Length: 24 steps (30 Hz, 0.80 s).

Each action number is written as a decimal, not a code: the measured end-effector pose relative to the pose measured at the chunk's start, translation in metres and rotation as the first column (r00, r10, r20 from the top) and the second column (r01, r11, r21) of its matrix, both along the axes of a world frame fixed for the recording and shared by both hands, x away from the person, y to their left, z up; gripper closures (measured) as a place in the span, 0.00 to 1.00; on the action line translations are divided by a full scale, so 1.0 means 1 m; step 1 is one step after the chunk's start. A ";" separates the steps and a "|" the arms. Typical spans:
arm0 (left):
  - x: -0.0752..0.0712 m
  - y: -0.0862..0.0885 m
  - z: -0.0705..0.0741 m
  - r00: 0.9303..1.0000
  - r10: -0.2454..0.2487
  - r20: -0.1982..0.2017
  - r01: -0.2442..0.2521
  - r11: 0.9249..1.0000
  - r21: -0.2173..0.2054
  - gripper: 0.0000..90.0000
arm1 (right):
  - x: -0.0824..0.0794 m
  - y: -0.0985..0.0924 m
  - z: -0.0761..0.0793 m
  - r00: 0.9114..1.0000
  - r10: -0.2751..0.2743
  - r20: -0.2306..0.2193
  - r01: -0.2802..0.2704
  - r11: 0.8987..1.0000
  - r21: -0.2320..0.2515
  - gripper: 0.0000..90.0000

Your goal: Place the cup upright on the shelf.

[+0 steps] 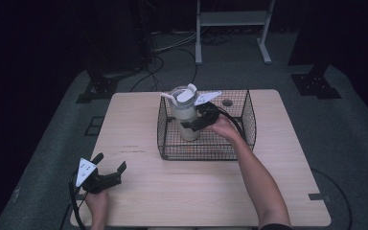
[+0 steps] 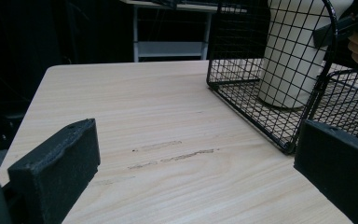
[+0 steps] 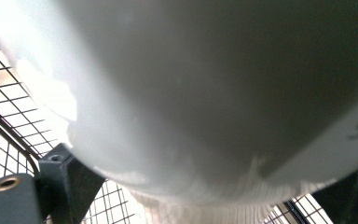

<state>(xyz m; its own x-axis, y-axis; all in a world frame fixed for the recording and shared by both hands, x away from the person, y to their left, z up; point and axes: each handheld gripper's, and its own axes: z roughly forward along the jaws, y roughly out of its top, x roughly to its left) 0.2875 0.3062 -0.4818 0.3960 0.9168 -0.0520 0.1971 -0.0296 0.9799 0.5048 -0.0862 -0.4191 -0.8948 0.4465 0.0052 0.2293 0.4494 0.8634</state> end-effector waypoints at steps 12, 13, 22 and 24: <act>0.000 0.000 0.000 1.000 0.001 0.001 -0.001 1.000 0.000 0.00 | -0.004 -0.010 0.000 1.000 -0.005 0.002 0.005 1.000 -0.029 0.10; 0.000 0.000 0.000 1.000 0.001 0.001 -0.001 1.000 -0.001 0.00 | -0.004 -0.011 0.000 1.000 -0.004 0.002 0.004 0.999 -0.032 0.10; 0.000 0.000 0.000 1.000 0.000 0.001 0.000 1.000 0.001 0.00 | -0.007 -0.016 0.002 1.000 0.009 -0.002 -0.009 0.998 -0.060 0.12; 0.000 0.000 0.000 1.000 0.000 0.002 0.000 1.000 0.003 0.00 | -0.008 -0.017 0.002 1.000 0.006 -0.007 -0.007 0.998 -0.061 0.12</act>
